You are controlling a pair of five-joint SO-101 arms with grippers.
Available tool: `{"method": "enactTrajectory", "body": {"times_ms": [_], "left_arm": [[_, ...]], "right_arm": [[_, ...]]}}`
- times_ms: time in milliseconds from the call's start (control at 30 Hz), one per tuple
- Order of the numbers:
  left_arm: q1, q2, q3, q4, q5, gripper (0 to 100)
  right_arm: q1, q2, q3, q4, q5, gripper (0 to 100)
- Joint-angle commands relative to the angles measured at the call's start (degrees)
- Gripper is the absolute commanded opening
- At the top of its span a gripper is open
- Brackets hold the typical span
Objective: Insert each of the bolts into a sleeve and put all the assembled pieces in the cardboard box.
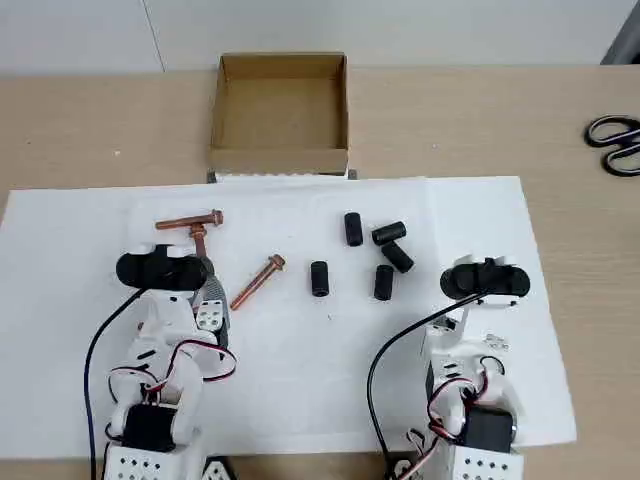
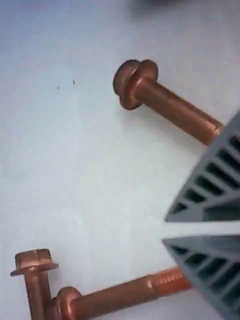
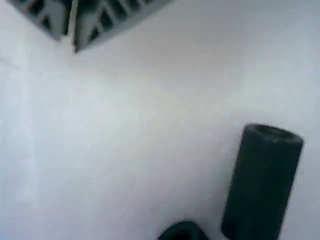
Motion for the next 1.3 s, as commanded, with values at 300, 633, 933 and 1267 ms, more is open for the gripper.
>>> {"method": "enactTrajectory", "body": {"times_ms": [300,633,933,1267], "left_arm": [[0.35,0.35,-0.31,-0.09,0.18,1],[0.35,0.35,-0.31,-0.09,0.18,1],[0.35,0.35,-0.31,-0.09,0.18,1],[0.35,0.35,-0.31,-0.09,0.18,1]], "right_arm": [[0.22,-0.57,-0.26,-1.36,0.26,0.5],[0.22,-0.57,-0.26,-1.36,0.35,0.6],[0.22,-0.57,-0.26,-1.36,0.35,0.6],[-4.26,-0.57,-0.18,-2.15,0.53,0.5]]}}
